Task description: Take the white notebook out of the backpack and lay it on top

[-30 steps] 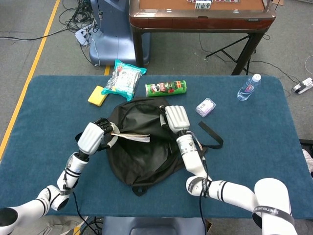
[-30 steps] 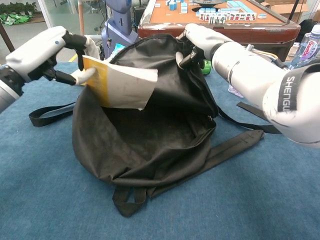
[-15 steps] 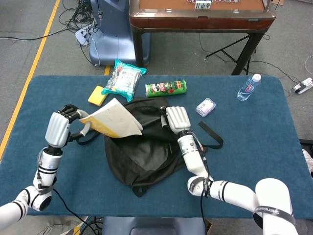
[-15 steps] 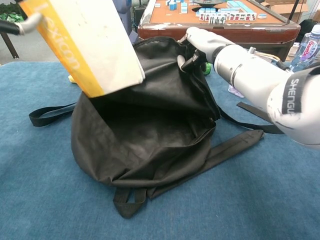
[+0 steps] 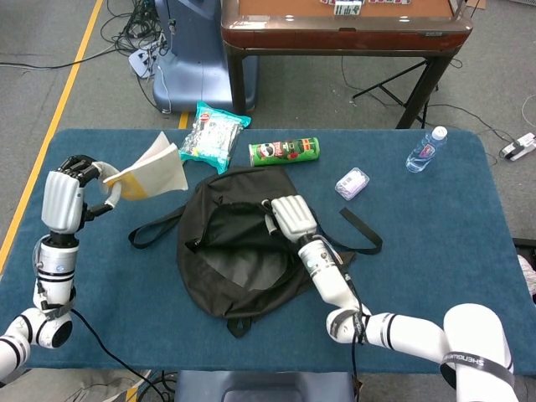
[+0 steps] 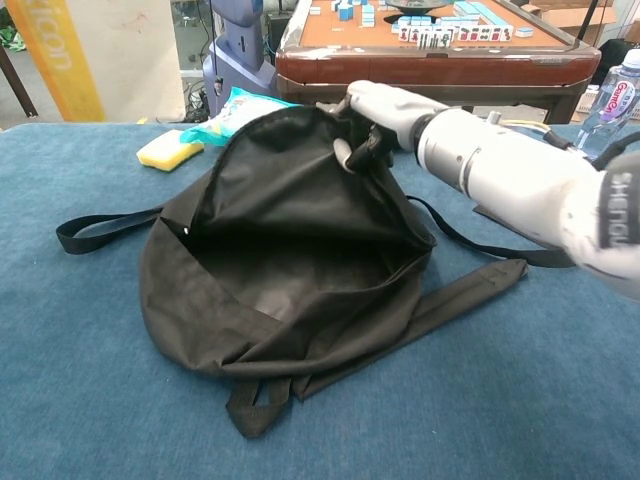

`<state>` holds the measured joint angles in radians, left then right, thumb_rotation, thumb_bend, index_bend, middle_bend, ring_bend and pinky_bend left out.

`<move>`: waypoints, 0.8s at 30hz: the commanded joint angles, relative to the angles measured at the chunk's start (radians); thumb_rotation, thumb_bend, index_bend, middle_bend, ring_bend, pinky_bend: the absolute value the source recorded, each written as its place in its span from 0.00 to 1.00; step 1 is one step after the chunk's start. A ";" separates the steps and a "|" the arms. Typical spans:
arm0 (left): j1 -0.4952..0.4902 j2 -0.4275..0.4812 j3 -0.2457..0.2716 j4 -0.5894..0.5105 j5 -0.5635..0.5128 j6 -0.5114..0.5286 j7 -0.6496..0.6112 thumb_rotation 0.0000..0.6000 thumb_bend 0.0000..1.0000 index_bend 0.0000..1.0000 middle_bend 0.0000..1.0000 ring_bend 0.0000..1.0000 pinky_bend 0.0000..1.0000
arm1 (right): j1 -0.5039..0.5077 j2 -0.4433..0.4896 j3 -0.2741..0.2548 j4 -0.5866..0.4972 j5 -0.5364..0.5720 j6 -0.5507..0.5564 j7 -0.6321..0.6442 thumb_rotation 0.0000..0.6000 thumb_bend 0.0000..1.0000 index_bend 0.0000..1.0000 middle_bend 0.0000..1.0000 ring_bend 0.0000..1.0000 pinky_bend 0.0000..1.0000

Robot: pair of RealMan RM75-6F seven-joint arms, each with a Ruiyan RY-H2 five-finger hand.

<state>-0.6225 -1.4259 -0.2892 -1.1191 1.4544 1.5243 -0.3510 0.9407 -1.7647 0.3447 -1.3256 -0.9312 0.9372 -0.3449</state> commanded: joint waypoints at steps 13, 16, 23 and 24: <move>-0.092 -0.133 0.029 0.125 0.000 -0.133 0.169 1.00 0.45 0.73 0.73 0.58 0.37 | -0.101 0.355 -0.163 -0.445 -0.178 -0.099 0.069 1.00 0.32 0.00 0.05 0.05 0.27; -0.094 -0.150 0.055 0.109 0.020 -0.139 0.204 1.00 0.45 0.72 0.73 0.58 0.37 | -0.133 0.397 -0.168 -0.476 -0.255 -0.055 0.112 1.00 0.32 0.00 0.07 0.05 0.27; -0.092 -0.073 0.174 -0.087 0.064 -0.281 0.329 1.00 0.45 0.72 0.73 0.58 0.37 | -0.180 0.494 -0.158 -0.505 -0.319 0.008 0.187 1.00 0.32 0.00 0.12 0.05 0.27; -0.094 -0.051 0.186 -0.127 0.061 -0.312 0.348 1.00 0.45 0.70 0.73 0.58 0.37 | -0.183 0.503 -0.155 -0.507 -0.317 0.012 0.192 1.00 0.33 0.00 0.12 0.05 0.27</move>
<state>-0.7132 -1.5358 -0.1561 -1.1430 1.5062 1.3009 -0.0582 0.7666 -1.2745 0.1851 -1.8255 -1.2448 0.9405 -0.1635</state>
